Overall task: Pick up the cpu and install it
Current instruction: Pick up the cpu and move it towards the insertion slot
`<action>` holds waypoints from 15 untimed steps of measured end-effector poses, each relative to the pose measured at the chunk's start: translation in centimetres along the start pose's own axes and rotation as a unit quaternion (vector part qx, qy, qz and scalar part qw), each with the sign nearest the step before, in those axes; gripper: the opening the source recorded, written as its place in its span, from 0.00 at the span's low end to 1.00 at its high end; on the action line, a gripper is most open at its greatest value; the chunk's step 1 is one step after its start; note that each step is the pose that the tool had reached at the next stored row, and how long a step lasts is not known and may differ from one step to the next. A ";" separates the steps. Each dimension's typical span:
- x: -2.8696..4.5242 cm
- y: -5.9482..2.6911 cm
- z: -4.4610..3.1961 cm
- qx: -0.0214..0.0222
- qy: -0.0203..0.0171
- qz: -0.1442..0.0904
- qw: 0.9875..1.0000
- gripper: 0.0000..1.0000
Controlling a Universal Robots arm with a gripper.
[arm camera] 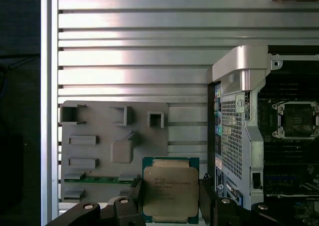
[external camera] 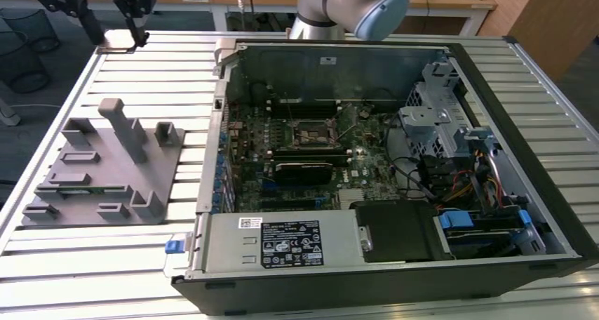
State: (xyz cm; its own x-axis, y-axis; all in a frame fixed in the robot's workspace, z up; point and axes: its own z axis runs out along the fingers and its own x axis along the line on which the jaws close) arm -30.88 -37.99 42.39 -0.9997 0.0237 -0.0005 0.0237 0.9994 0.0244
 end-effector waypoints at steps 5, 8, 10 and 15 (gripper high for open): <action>-1.40 0.03 0.00 0.000 0.000 0.000 1.000 0.54; -2.08 0.05 0.01 0.000 0.000 0.000 1.000 0.54; -2.53 0.06 0.00 0.000 0.000 0.000 1.000 0.54; -3.69 0.09 0.00 0.000 0.000 0.000 1.000 0.54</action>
State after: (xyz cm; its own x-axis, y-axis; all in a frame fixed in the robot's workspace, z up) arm -27.19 -37.99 42.39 -0.9997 0.0237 -0.0004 0.0236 0.9994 0.0243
